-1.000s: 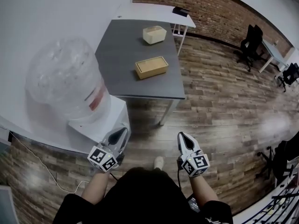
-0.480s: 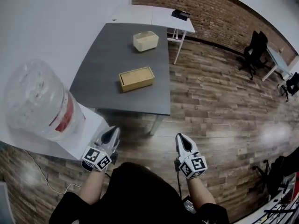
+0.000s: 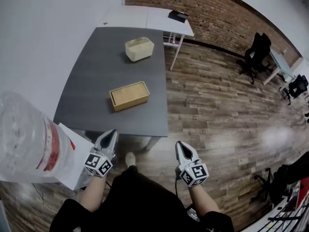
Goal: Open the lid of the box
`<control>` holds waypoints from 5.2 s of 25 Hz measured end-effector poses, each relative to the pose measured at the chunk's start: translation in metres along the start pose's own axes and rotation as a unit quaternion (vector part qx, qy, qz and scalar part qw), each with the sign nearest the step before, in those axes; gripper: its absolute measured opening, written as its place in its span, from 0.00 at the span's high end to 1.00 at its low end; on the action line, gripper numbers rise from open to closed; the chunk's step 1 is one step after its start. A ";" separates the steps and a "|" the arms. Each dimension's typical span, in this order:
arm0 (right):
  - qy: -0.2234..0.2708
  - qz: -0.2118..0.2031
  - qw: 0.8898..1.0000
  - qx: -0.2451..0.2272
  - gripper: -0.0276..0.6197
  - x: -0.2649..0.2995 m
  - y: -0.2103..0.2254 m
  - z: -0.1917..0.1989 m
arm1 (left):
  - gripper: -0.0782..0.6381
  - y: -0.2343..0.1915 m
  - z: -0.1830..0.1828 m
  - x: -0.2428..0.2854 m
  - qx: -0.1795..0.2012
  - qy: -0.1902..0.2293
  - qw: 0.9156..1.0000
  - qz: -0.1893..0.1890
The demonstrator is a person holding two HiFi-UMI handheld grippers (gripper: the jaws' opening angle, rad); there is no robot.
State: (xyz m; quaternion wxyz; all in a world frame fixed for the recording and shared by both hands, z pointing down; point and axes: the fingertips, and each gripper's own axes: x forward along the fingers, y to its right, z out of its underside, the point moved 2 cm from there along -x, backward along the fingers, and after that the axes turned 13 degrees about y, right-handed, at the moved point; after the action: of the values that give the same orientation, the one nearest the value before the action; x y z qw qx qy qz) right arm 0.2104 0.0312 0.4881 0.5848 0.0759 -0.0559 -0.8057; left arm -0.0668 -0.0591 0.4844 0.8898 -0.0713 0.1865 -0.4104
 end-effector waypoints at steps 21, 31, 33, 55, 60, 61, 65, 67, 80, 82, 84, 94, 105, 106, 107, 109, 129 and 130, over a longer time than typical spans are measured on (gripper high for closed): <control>-0.094 -0.057 0.994 0.018 0.95 0.220 0.026 0.047 | 0.89 -0.159 0.055 0.086 -0.003 -0.094 0.986 -0.140; -0.143 -0.097 0.984 0.047 0.95 0.293 0.067 0.072 | 0.73 -0.182 0.094 0.099 -0.028 -0.154 0.961 -0.227; -0.160 -0.104 0.980 0.056 0.94 0.305 0.072 0.081 | 0.73 -0.183 0.101 0.097 -0.039 -0.162 0.956 -0.242; -0.285 -0.092 0.908 0.294 0.84 0.329 0.072 0.153 | 0.77 -0.189 0.123 0.089 -0.090 -0.192 0.944 -0.255; -0.286 -0.078 0.903 0.313 0.84 0.323 0.074 0.152 | 0.78 -0.196 0.125 0.099 -0.082 -0.203 0.944 -0.247; -0.286 -0.076 0.902 0.314 0.84 0.321 0.074 0.152 | 0.78 -0.198 0.125 0.101 -0.081 -0.205 0.944 -0.247; -0.281 -0.071 0.902 0.319 0.84 0.315 0.073 0.152 | 0.78 -0.202 0.124 0.106 -0.076 -0.212 0.943 -0.244; -0.278 -0.070 0.902 0.323 0.83 0.314 0.074 0.152 | 0.78 -0.203 0.124 0.107 -0.078 -0.215 0.943 -0.242; -0.265 -0.082 0.890 0.362 0.82 0.305 0.077 0.150 | 0.76 -0.206 0.126 0.110 -0.108 -0.214 0.936 -0.259; -0.260 -0.083 0.886 0.376 0.83 0.304 0.078 0.150 | 0.79 -0.206 0.126 0.110 -0.135 -0.200 0.933 -0.265; -0.257 -0.085 0.881 0.388 0.83 0.303 0.079 0.151 | 0.80 -0.207 0.126 0.109 -0.173 -0.182 0.929 -0.273; -0.258 -0.103 0.872 0.403 0.86 0.300 0.081 0.150 | 0.80 -0.210 0.126 0.108 -0.203 -0.179 0.923 -0.273; -0.256 -0.079 0.870 0.413 0.85 0.284 0.121 0.146 | 0.80 -0.215 0.123 0.107 -0.202 -0.191 0.914 -0.295; -0.256 -0.073 0.870 0.416 0.85 0.283 0.124 0.145 | 0.80 -0.215 0.122 0.107 -0.202 -0.192 0.914 -0.294; -0.255 -0.070 0.869 0.418 0.85 0.283 0.127 0.145 | 0.80 -0.216 0.122 0.108 -0.201 -0.193 0.914 -0.294; -0.251 -0.068 0.870 0.420 0.86 0.282 0.131 0.144 | 0.80 -0.217 0.121 0.108 -0.196 -0.197 0.915 -0.293; -0.230 -0.006 0.874 0.429 0.86 0.259 0.185 0.140 | 0.80 -0.217 0.122 0.107 -0.158 -0.215 0.915 -0.303; -0.224 -0.009 0.875 0.429 0.86 0.259 0.187 0.138 | 0.80 -0.217 0.122 0.107 -0.156 -0.217 0.915 -0.303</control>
State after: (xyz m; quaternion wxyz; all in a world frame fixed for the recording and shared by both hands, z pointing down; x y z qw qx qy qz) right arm 0.2797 -0.2730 0.6427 0.4594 0.1371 -0.5253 -0.7030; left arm -0.1083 -0.2847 0.6286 0.7190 -0.3497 0.0200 -0.6004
